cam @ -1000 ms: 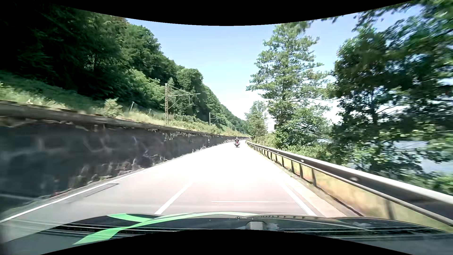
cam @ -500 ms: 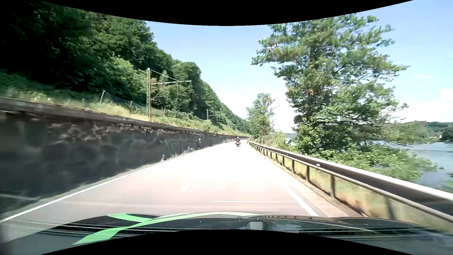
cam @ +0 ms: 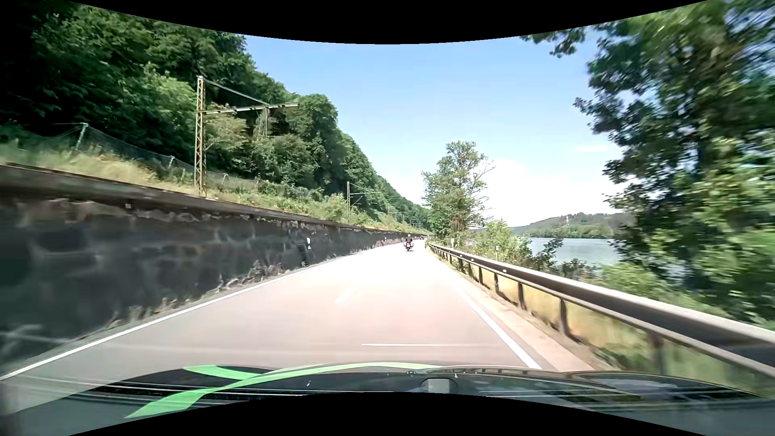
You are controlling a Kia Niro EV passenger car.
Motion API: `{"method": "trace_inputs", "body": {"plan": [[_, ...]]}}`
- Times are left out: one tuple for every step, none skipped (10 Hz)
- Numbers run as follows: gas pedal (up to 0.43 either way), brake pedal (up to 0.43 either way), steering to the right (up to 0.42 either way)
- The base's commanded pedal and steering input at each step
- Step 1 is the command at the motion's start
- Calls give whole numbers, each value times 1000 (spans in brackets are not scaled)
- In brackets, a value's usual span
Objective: Follow the waypoints while adhering to traffic rules and regulations
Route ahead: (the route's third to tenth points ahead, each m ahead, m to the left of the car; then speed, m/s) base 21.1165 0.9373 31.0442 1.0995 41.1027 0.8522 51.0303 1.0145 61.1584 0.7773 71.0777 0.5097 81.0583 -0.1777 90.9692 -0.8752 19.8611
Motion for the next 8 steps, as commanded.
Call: {"method": "trace_inputs", "body": {"plan": [[177,0,0],[177,0,-1],[209,0,0],[209,0,-1],[220,0,-1],[220,0,0],[209,0,0],[169,0,0]]}}
